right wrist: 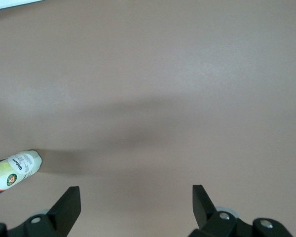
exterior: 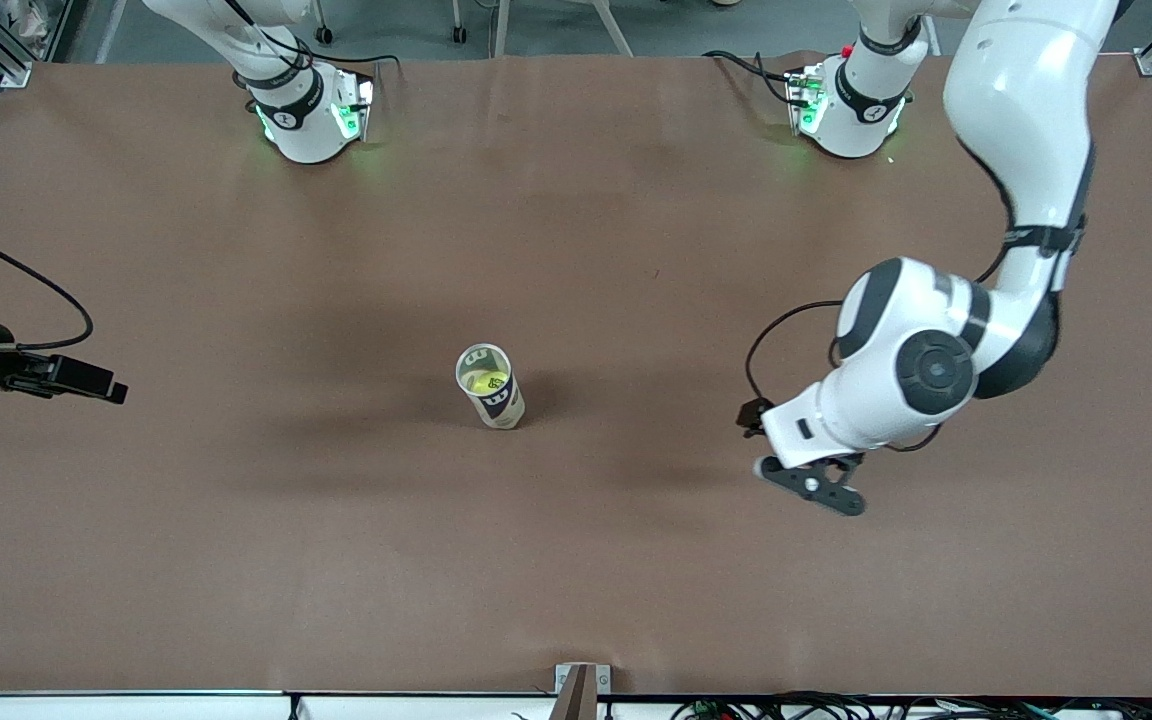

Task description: Insert tennis ball vertically with right arm

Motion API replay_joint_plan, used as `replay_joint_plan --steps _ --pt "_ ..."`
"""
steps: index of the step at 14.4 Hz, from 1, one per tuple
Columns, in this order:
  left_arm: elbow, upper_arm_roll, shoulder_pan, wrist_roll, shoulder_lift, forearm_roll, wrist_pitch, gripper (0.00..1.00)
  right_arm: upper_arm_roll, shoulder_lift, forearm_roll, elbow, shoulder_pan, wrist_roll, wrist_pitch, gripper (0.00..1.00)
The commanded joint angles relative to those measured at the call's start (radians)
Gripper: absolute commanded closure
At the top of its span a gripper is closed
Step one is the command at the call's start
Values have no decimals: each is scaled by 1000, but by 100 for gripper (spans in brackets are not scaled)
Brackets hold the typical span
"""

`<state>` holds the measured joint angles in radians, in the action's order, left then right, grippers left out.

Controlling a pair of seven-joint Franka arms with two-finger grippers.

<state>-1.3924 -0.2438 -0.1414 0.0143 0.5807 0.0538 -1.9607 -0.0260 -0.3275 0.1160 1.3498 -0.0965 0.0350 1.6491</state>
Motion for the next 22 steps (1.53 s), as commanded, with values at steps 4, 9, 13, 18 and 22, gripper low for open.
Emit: replay_joint_plan --steps 4,9,13,18,22 --pt "-20 121 19 -143 -257 -2 196 0 132 159 -36 31 -23 -27 -42 0" --pt "-30 202 11 -151 -444 -3 363 0 130 159 -32 31 -20 -29 -40 0" --pt "-65 208 29 -90 -541 -5 483 0 129 159 -32 31 -19 -32 -40 0" --pt "-170 207 28 -106 -634 -17 477 0 121 165 -140 40 32 -43 -12 0" --pt "-227 169 32 -120 -659 -20 441 0 86 180 -179 72 55 -32 11 0"
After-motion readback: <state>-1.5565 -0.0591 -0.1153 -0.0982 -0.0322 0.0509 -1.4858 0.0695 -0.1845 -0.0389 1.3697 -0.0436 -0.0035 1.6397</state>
